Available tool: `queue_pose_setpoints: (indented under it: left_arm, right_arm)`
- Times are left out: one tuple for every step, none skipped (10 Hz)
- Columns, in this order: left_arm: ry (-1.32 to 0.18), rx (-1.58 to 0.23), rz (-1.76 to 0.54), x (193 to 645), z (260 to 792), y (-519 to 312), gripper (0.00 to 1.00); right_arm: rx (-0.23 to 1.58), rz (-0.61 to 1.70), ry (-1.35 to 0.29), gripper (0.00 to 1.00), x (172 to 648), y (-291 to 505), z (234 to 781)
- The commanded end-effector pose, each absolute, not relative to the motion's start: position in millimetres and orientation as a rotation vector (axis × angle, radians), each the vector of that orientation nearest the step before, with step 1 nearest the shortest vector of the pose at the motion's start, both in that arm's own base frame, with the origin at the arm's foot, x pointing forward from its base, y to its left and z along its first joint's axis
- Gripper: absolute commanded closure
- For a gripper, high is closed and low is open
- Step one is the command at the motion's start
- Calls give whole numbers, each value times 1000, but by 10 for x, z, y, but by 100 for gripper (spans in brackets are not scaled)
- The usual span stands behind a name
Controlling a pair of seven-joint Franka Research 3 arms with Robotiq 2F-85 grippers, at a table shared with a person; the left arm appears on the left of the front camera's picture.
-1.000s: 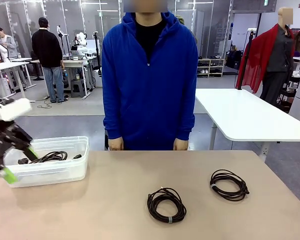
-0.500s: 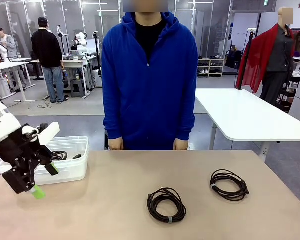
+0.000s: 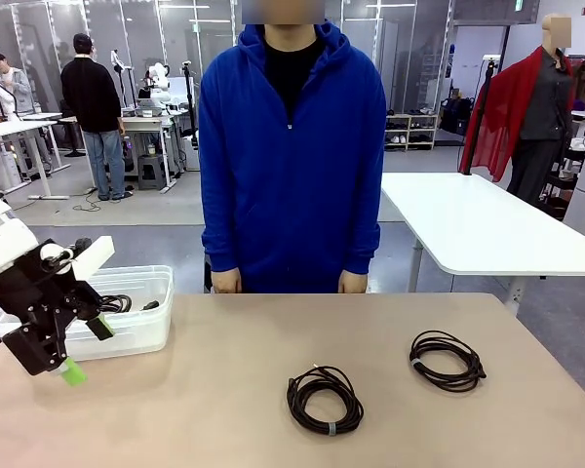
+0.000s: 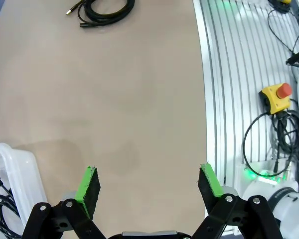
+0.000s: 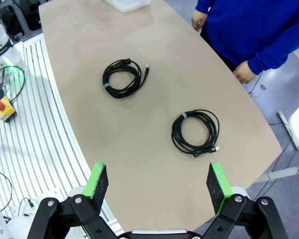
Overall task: Organize and store the cables.
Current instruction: Place the USB Extension Cable into the Organizing box.
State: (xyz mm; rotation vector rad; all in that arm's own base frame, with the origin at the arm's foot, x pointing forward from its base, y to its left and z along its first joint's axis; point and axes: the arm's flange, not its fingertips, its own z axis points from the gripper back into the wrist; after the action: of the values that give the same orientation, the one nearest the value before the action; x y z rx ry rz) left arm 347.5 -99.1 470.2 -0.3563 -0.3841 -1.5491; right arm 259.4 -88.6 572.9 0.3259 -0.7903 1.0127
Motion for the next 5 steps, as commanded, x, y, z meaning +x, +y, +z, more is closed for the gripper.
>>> queue_pose_setpoints:
  left_arm:
    - [-383,-356,-1550,3472,4699,-996,0]
    - [-362,-319,-1574,3568,4672,-1262,0]
    - [-392,-313,-1590,3649,4621,-1494,0]
    - [-384,-327,-1597,3743,4534,-1731,0]
    - [-380,-341,-1614,3844,4451,-1914,0]
  right_arm:
    - [325,1014,-790,0,2589,-889,5727]
    - [325,1014,-790,0,2589,-889,5727]
    - [325,1014,-790,0,2589,-889,5727]
    - [325,1014,-790,0,2589,-889,5727]
    - [325,1014,-790,0,2589,-889,5727]
